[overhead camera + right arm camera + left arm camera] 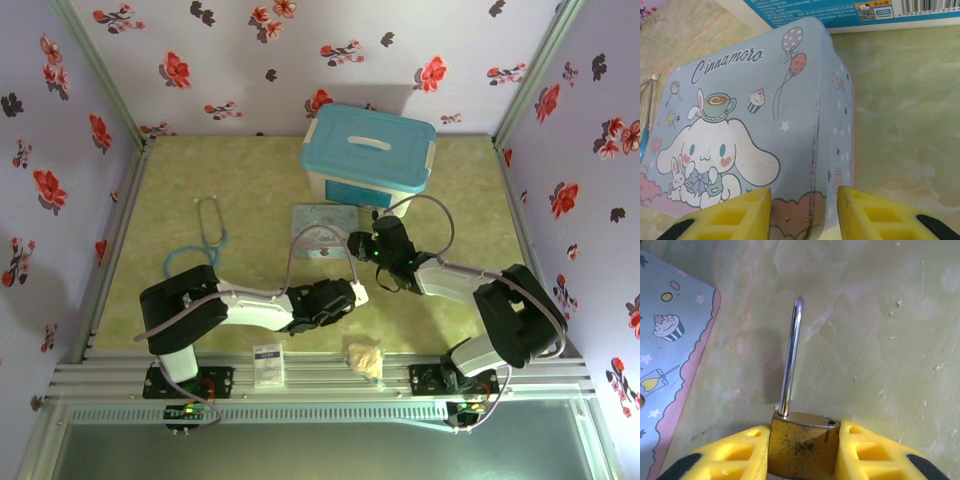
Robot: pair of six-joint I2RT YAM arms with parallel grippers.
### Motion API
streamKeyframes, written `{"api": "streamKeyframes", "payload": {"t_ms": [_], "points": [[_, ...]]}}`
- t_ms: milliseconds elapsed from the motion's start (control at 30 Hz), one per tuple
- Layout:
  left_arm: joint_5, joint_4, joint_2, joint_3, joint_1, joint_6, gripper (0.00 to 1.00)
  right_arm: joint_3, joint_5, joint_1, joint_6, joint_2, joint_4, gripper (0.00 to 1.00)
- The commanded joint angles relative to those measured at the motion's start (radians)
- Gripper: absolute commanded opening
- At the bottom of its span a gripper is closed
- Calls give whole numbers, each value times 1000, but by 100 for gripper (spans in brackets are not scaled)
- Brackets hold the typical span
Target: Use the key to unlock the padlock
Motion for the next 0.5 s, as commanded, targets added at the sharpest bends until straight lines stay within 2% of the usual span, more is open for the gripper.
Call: {"api": "streamKeyframes", "payload": {"t_ms": [0, 167, 467], "points": [[152, -79, 45, 13, -35, -79, 33, -31, 35, -12, -9, -19, -132, 39], [300, -162, 97, 94, -29, -133, 38, -37, 42, -18, -16, -45, -154, 39], [401, -119, 125, 122, -16, -334, 42, -76, 75, -44, -25, -153, -218, 42]]}}
